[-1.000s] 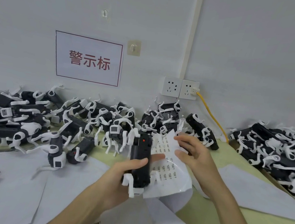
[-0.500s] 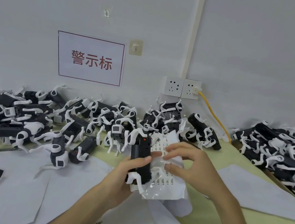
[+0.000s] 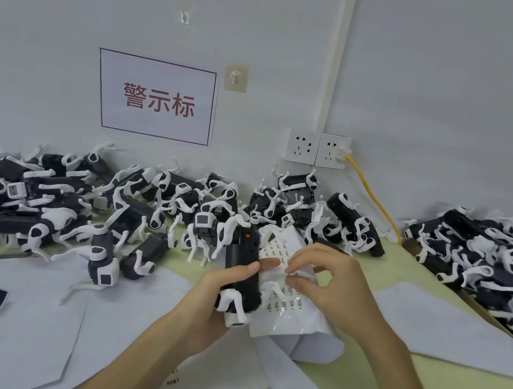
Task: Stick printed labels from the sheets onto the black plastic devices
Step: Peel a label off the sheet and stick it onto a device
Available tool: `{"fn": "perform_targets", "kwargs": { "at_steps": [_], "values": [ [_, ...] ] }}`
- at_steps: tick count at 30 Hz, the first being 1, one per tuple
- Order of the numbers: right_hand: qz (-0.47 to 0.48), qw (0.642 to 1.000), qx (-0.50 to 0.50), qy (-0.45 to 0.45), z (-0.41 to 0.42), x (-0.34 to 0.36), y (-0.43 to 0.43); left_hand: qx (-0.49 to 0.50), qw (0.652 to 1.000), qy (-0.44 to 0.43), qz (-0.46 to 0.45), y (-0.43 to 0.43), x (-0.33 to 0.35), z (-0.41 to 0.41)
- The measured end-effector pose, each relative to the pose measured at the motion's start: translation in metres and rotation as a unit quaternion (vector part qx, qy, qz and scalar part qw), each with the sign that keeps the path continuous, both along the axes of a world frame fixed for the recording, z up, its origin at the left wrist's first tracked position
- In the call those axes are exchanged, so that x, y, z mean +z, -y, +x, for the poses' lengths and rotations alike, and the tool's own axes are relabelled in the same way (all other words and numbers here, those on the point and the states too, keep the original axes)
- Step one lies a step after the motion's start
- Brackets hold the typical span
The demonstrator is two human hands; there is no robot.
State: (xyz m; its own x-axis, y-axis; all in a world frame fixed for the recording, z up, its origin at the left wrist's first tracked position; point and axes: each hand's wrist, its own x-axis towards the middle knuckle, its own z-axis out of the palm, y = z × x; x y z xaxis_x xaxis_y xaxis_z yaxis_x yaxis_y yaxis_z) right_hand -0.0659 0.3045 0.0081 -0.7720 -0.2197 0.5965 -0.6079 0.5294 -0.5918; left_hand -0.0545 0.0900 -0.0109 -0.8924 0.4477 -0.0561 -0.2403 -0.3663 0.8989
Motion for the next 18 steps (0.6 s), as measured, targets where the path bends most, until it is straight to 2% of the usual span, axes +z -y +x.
{"fn": "perform_targets", "kwargs": {
  "at_steps": [9, 13, 16, 18],
  "values": [
    [0.005, 0.999, 0.028, 0.033, 0.0029, -0.0009, 0.0025, 0.020, 1.000, 0.017, 0.015, 0.0002, -0.0012, -0.0018],
    [-0.073, 0.992, 0.083, 0.065, 0.0065, 0.0046, 0.0031, 0.047, 0.998, 0.027, 0.011, -0.0008, 0.0017, -0.0021],
    [-0.193, 0.971, 0.124, 0.068, 0.0073, 0.0078, 0.0031, 0.158, 0.987, 0.028, -0.003, -0.0025, 0.0025, -0.0046],
    [-0.234, 0.958, 0.143, 0.088, 0.0066, 0.0081, 0.0020, 0.275, 0.960, -0.022, -0.052, -0.0016, -0.0017, -0.0079]
  ]
}}
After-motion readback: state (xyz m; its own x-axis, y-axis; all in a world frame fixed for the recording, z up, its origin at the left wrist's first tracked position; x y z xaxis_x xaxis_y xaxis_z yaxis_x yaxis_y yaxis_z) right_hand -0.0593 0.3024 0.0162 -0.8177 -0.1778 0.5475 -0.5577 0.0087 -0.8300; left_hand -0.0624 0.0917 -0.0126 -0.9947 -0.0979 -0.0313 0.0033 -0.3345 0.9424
